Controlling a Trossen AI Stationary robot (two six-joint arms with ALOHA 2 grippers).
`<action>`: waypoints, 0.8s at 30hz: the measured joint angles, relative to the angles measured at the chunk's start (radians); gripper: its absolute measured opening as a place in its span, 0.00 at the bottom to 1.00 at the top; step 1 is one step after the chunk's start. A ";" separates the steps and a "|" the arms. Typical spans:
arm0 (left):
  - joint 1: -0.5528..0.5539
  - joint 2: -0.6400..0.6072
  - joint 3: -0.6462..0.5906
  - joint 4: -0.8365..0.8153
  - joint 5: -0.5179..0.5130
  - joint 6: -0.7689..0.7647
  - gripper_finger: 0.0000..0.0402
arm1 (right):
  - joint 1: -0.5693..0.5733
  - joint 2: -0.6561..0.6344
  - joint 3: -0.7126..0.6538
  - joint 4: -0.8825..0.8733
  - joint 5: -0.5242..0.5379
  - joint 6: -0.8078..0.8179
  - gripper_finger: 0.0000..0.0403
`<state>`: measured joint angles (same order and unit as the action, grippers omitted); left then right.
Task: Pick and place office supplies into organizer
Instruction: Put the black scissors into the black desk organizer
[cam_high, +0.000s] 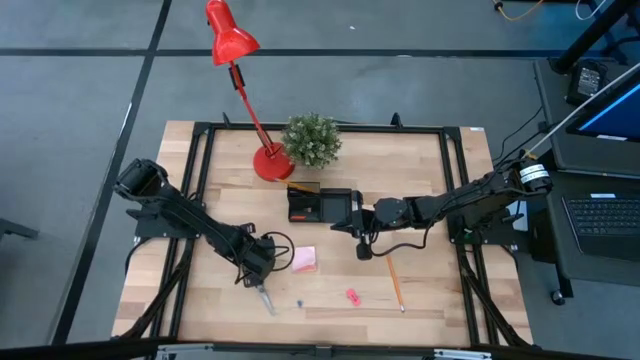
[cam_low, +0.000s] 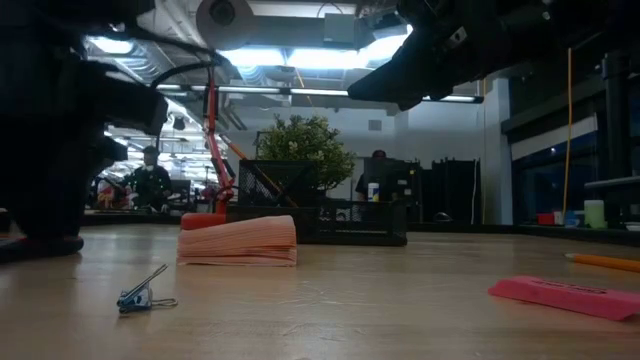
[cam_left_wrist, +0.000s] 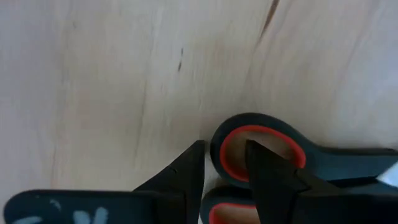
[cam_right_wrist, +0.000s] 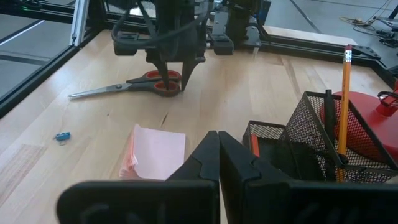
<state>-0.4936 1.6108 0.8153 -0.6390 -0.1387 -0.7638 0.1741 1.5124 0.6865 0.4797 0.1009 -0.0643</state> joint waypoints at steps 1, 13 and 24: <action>0.003 0.005 0.001 0.001 0.003 0.001 0.28 | 0.000 0.000 0.000 0.000 0.000 0.000 0.01; 0.032 0.027 0.003 0.003 0.065 0.043 0.23 | 0.000 0.000 0.000 0.000 0.000 0.000 0.01; 0.039 0.028 0.002 0.004 0.078 0.076 0.03 | 0.000 0.000 0.000 0.000 0.000 0.000 0.01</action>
<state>-0.4549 1.6390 0.8169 -0.6350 -0.0605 -0.6876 0.1741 1.5124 0.6865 0.4797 0.1009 -0.0643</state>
